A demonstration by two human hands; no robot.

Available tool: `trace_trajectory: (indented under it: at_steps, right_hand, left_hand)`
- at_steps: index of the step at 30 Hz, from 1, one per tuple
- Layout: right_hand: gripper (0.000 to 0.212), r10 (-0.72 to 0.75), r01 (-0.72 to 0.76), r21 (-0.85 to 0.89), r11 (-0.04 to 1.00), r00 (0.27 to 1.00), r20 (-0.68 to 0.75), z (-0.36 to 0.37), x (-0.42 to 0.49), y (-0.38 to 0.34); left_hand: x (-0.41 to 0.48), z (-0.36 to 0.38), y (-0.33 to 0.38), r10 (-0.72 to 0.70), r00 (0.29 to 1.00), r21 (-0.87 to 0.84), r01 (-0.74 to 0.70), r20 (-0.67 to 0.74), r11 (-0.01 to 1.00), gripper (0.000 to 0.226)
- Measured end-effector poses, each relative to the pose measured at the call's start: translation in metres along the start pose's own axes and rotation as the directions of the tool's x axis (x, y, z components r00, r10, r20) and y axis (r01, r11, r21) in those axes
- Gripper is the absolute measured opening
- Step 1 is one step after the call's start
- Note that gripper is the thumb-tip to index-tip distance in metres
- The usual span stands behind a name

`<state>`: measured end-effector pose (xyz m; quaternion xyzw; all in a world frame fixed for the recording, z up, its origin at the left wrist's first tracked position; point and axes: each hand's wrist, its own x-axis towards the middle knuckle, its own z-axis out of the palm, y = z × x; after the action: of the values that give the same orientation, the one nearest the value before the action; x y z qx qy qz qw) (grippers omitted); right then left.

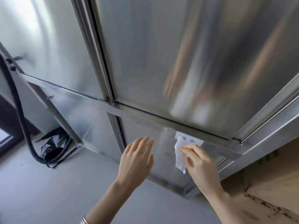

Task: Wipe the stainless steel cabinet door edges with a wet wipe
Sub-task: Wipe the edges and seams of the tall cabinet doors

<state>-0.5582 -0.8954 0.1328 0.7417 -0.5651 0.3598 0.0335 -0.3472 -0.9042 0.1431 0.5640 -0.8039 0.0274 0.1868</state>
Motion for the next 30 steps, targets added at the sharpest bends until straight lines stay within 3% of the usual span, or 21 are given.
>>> trace_trajectory:
  at_steps: [16,19,30]
  right_hand:
    - [0.029,0.082,-0.082,0.078,0.994,0.997,0.002,0.113,-0.029,-0.230]
    - [0.034,0.094,-0.096,0.076,0.993,0.995,0.021,0.130,-0.029,-0.270]
    - [0.039,0.051,-0.058,0.089,0.994,0.996,0.070,0.213,0.012,-0.346]
  left_hand:
    - [-0.119,-0.070,-0.217,0.075,0.996,0.028,-0.074,-0.042,0.997,0.051]
    - [-0.140,-0.084,-0.253,0.060,0.997,0.013,-0.059,-0.050,0.998,0.050]
    - [-0.149,-0.077,-0.372,0.060,0.998,0.014,-0.060,-0.016,0.998,0.050]
